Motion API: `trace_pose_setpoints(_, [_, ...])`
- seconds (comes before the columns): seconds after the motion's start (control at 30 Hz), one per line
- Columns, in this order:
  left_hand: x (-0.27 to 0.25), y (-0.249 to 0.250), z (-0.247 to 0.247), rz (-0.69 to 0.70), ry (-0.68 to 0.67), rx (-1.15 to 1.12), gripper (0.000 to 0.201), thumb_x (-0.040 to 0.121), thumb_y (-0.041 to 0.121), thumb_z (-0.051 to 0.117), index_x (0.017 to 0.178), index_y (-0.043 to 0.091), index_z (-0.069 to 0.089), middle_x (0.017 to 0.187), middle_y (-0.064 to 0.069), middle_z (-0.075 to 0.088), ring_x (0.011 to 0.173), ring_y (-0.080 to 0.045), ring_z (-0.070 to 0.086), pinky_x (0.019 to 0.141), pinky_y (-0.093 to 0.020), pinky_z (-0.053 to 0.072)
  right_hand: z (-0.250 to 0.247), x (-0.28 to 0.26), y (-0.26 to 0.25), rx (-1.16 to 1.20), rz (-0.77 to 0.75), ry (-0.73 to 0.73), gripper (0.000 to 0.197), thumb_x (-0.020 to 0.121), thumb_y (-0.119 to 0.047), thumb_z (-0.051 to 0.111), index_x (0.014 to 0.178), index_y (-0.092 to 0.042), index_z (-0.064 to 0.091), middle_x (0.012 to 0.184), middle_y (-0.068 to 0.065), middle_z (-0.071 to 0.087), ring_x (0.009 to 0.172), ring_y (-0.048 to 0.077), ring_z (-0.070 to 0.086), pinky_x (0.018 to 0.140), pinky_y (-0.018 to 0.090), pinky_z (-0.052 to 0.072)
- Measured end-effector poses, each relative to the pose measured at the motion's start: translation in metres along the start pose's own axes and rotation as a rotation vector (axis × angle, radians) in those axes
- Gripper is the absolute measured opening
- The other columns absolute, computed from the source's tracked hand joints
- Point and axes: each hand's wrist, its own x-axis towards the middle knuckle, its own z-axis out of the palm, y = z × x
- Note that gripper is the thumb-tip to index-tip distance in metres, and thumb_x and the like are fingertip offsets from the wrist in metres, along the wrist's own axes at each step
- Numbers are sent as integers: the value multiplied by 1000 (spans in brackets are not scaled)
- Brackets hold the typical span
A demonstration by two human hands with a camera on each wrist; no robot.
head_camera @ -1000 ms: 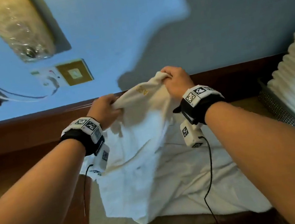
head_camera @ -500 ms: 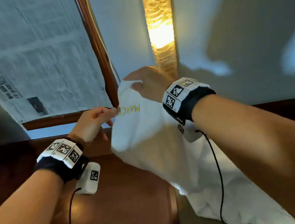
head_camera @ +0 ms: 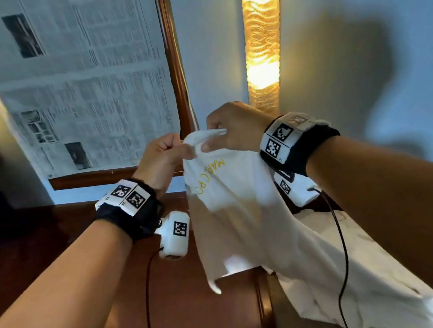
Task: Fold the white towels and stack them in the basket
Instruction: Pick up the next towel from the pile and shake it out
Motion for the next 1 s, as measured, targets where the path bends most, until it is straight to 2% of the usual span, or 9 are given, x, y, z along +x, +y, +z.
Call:
trace_pose_setpoints(0.1, [10, 0, -6, 31, 28, 31, 42, 68, 2, 73, 58, 17, 36, 52, -5, 31, 45, -16, 29, 48, -20, 20, 11, -4, 9, 46, 29, -76, 27, 83, -41, 77, 82, -17, 65, 74, -4, 60, 71, 14, 57, 58, 25, 35])
trace_pose_setpoints(0.2, [17, 0, -22, 103, 62, 215, 42, 78, 2, 72, 58, 19, 39, 51, -6, 39, 43, -14, 36, 43, -18, 26, 23, -6, 30, -29, 89, -139, 43, 87, -39, 73, 119, -11, 67, 110, 7, 68, 102, 24, 62, 79, 27, 44])
trace_pose_setpoints(0.27, [20, 0, -38, 143, 64, 315, 42, 77, 4, 73, 62, 18, 36, 51, 2, 37, 45, -10, 33, 43, -20, 26, 29, -8, 49, -51, 158, -138, 45, 89, -40, 70, 127, -15, 63, 121, 5, 66, 112, 26, 60, 93, 34, 47])
trace_pose_setpoints(0.4, [23, 2, -65, 182, 106, 525, 26, 69, 21, 68, 69, 18, 42, 57, 4, 37, 49, -5, 29, 47, -20, 25, 41, -15, 97, -4, 272, -131, 26, 90, -39, 69, 84, -14, 68, 82, 4, 62, 85, 27, 58, 70, 34, 43])
trace_pose_setpoints(0.63, [34, -4, -94, 59, 215, 712, 11, 69, 26, 64, 80, 29, 62, 64, 14, 61, 61, 0, 52, 61, -18, 43, 51, -21, 148, 251, 534, 208, 25, 87, -23, 75, 73, -23, 54, 74, -4, 52, 71, 24, 53, 54, 29, 33])
trace_pose_setpoints(0.73, [36, -17, -92, -84, 68, 894, 21, 70, 35, 67, 85, 21, 68, 78, -3, 65, 75, -19, 60, 69, -29, 46, 42, 0, 128, 352, 473, 355, 11, 91, -11, 65, 93, -15, 55, 88, 3, 57, 82, 23, 52, 57, 28, 33])
trace_pose_setpoints(0.8, [34, -25, -77, -207, -103, 962, 35, 78, 33, 83, 104, 15, 70, 88, -3, 66, 80, -18, 62, 74, -27, 51, 38, 21, 100, 442, 328, 362, 19, 92, -5, 59, 107, -15, 55, 107, 7, 60, 96, 20, 56, 69, 24, 40])
trace_pose_setpoints(0.9, [30, -30, -42, -237, -203, 705, 58, 75, 30, 89, 126, 21, 62, 105, -1, 69, 88, -6, 63, 73, -13, 47, 40, 42, 49, 391, 110, 294, 14, 90, -7, 62, 101, -14, 59, 102, 6, 65, 92, 19, 60, 78, 33, 49])
trace_pose_setpoints(1.0, [32, -29, -23, -134, -122, 333, 32, 89, 20, 76, 120, 13, 69, 98, -6, 71, 79, -13, 65, 70, -18, 45, 52, 49, 15, 366, 35, 203, 12, 83, -10, 72, 91, -15, 65, 90, 0, 68, 87, 18, 63, 74, 32, 51])
